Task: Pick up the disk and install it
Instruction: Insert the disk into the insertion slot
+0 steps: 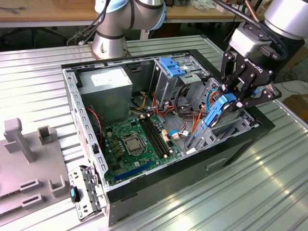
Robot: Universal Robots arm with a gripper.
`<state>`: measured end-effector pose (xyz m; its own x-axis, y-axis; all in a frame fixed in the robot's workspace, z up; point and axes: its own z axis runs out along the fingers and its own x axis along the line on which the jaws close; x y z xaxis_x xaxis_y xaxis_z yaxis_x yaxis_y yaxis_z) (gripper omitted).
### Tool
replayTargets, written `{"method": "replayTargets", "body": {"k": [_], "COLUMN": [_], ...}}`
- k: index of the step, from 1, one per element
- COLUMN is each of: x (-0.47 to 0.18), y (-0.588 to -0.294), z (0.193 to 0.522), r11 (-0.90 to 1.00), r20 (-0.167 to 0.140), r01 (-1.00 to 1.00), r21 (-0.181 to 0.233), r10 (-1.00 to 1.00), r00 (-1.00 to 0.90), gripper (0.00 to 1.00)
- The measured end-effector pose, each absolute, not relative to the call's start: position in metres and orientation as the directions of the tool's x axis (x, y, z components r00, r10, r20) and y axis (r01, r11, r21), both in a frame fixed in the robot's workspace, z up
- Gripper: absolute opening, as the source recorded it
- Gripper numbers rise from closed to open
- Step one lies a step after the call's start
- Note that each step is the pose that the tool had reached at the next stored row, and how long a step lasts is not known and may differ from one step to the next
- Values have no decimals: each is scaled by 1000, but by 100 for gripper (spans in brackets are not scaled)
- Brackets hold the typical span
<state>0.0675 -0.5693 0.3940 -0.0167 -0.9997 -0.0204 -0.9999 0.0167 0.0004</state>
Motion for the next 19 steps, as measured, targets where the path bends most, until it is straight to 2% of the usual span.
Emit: {"method": "replayTargets", "body": {"k": [19], "x": [68], "y": [-569], "z": [366], "r11": [17], "r20": [-20], "r01": [-1000], "r21": [0], "r10": [-1000], "r00": [-17], "gripper": [37]}}
